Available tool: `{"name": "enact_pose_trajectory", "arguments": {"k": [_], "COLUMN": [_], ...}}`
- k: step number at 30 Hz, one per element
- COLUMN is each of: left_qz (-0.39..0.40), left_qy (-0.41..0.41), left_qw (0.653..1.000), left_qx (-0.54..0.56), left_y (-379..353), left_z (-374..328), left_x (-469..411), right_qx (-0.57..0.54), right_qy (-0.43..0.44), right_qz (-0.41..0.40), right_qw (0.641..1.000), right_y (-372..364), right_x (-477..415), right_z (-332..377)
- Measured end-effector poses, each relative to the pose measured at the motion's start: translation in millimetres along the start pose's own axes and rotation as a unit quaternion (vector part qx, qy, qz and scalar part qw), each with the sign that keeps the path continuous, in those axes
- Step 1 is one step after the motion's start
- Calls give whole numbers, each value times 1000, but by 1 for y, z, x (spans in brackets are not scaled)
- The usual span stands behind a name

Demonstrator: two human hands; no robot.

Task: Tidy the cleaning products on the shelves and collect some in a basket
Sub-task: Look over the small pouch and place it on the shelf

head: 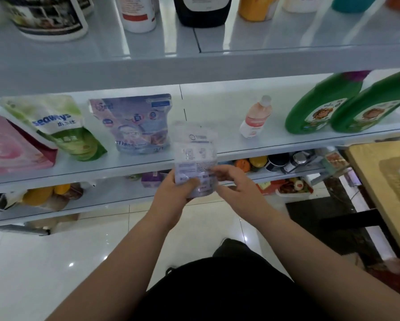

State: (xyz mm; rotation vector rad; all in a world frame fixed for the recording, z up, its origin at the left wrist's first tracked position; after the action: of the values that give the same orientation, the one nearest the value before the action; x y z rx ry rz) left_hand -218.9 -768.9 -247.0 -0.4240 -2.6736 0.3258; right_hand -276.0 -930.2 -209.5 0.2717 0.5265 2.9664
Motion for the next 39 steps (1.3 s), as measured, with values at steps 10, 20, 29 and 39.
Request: {"name": "enact_pose_trajectory", "arguments": {"k": [10, 20, 29, 39], "left_qz": [6, 26, 4, 73], "left_qy": [152, 66, 149, 176], "left_qw": [985, 997, 956, 967], "left_qx": [79, 21, 253, 170], "left_y": [-11, -66, -108, -100], "left_z": [14, 11, 21, 37], "left_x": [4, -22, -33, -30], "right_qx": [-286, -286, -268, -188], "right_qy": [-234, -131, -142, -149], "right_qz": [4, 42, 98, 40], "right_qw": [929, 948, 948, 970], "right_y": [4, 65, 85, 85], "right_x": [-1, -28, -49, -55], "right_z": [-40, -40, -47, -62]}}
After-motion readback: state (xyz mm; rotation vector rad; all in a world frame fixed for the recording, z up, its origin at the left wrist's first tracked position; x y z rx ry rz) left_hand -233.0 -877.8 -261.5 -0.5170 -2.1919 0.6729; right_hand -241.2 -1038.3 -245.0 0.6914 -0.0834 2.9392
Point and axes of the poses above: each hand's wrist, its own x-axis away from the middle knuckle, its own y-axis out of the back of the hand, z = x × y, the point moved 5 cm from there along -x, towards the middle knuckle, and after that the axes turned 1 degree about -y, right-handed, at the moved point
